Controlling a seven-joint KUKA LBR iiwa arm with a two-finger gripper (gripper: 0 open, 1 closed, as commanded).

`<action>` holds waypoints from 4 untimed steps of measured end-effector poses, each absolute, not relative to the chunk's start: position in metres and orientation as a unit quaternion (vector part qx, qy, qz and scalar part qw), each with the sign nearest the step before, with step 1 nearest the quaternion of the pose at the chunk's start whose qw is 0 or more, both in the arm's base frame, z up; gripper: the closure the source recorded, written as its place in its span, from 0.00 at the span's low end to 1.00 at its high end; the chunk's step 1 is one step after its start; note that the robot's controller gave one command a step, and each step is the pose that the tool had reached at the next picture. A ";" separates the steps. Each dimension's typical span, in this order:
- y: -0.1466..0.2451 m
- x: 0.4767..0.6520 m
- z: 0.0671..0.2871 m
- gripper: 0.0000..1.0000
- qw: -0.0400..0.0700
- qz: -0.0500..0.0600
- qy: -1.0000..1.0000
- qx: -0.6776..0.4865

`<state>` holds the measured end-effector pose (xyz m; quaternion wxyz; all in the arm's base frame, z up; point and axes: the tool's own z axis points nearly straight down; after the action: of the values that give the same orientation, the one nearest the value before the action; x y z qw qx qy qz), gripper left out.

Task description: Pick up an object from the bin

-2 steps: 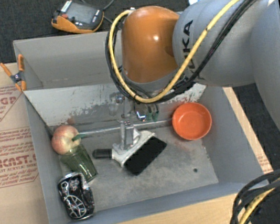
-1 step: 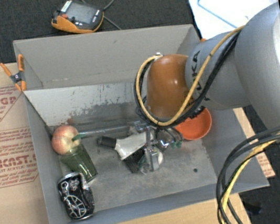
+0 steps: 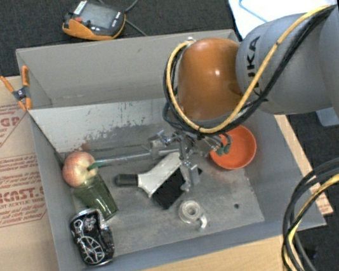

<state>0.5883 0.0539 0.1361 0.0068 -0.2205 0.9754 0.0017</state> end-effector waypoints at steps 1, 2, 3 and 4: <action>0.101 0.567 0.099 0.00 -0.003 0.001 0.997 -0.083; 0.094 0.582 0.070 0.00 0.007 0.001 0.944 -0.329; 0.070 0.564 0.069 1.00 -0.003 0.002 0.990 -0.142; 0.070 0.564 0.069 1.00 -0.003 0.002 0.990 -0.142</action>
Offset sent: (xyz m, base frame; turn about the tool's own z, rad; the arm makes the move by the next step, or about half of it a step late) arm -0.0068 0.0388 -0.0661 -0.2270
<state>0.5639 0.0698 0.0691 -0.0033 -0.1423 0.9898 0.0019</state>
